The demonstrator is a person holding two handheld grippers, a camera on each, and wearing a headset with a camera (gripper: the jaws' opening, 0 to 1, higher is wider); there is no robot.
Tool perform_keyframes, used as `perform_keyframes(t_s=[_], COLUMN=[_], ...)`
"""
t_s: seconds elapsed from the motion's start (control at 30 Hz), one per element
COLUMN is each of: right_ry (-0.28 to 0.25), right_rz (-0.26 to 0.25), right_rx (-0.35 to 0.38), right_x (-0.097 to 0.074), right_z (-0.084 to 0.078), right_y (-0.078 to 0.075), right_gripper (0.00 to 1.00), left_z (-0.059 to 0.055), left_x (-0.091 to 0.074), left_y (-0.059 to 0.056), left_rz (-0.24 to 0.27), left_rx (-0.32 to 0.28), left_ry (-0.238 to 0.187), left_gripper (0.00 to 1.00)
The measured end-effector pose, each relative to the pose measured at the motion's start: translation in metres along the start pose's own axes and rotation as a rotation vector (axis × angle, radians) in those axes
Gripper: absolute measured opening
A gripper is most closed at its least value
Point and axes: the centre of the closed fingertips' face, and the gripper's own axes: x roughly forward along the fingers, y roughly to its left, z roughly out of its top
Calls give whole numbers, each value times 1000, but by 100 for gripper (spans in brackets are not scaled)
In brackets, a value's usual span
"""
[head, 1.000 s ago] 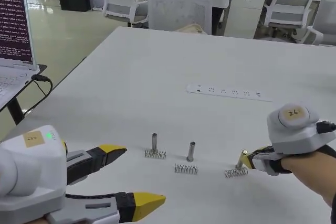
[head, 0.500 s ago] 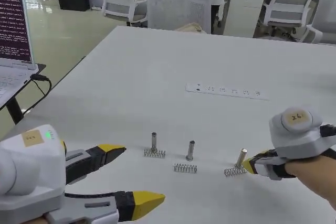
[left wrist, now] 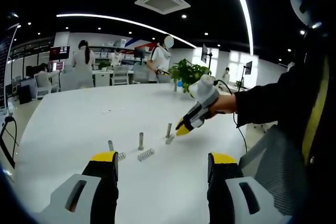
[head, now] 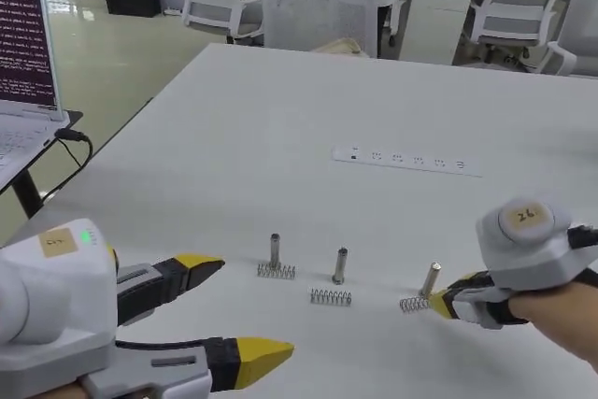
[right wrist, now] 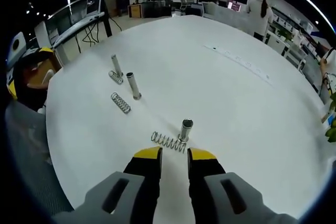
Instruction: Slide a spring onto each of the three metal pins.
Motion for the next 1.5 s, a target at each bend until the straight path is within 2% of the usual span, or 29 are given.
perform_keyframes(t_s=[0.2, 0.7, 1.13, 1.4, 1.5], right_ry=[13, 39, 51, 64, 66], right_rz=[20, 49, 77, 128, 121], right_rx=[-10, 0, -5, -2, -14], right_x=[7, 19, 16, 9, 8], right_z=[-4, -7, -12, -15, -15], right_y=[-1, 0, 14, 30, 31], right_gripper=[21, 21, 19, 15, 14], left_z=[-1, -2, -2, -2, -1], left_x=[1, 0, 0, 0, 0], left_y=[0, 2, 2, 0, 0], left_rz=[-2, 4, 4, -2, -4], left_rx=[-3, -8, -6, -3, -3], left_ry=[4, 8, 10, 9, 8], left_gripper=[65, 65, 65, 65, 65])
